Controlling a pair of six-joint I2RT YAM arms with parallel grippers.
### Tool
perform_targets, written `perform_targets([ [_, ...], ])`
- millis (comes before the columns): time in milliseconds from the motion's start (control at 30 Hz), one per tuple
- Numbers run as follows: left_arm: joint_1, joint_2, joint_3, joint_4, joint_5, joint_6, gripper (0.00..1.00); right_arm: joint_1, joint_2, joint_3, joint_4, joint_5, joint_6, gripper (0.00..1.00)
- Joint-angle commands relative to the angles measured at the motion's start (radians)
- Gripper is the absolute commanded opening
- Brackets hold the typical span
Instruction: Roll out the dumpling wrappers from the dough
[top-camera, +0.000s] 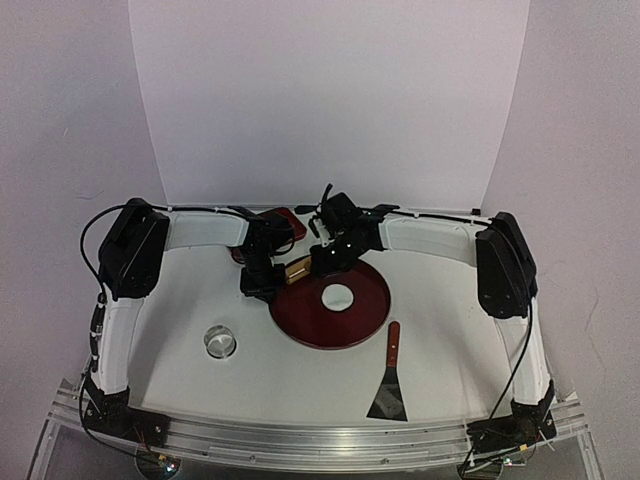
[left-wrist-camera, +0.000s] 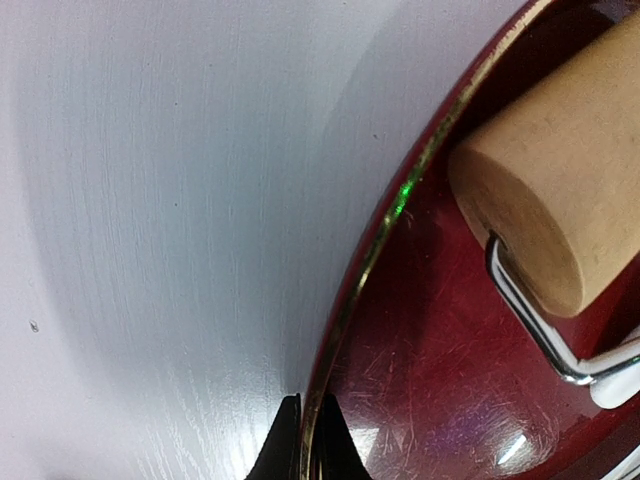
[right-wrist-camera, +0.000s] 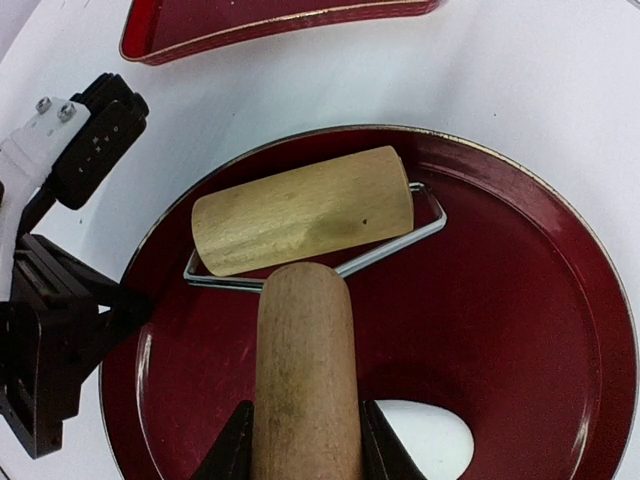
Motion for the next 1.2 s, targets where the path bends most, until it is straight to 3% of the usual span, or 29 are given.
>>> perform_targets([
  [0,0.005,0.072,-0.047,-0.18,-0.108,0.058,0.0,-0.007,0.137,0.099,-0.496,-0.048,0.02,0.0],
  [233,0.005,0.054,-0.084,-0.137,-0.113,0.061,0.0,-0.003,0.136,0.508,-0.66,-0.028,0.037,0.0],
  [367,0.004,0.048,-0.088,-0.129,-0.145,0.106,0.0,-0.003,0.101,0.592,-0.719,-0.022,0.03,0.0],
  [567,0.004,0.04,-0.078,-0.127,-0.169,0.315,0.0,-0.002,-0.067,0.446,-0.717,-0.035,-0.041,0.0],
  [767,0.003,0.014,-0.098,-0.14,-0.152,0.48,0.0,-0.003,-0.245,0.175,-0.65,-0.057,-0.124,0.0],
  [933,0.004,0.033,-0.096,-0.153,-0.153,0.511,0.0,-0.002,-0.362,-0.002,-0.56,-0.11,-0.19,0.0],
  [1167,0.004,0.061,-0.07,-0.165,-0.151,0.499,0.0,0.001,-0.343,-0.029,-0.545,-0.143,-0.255,0.0],
])
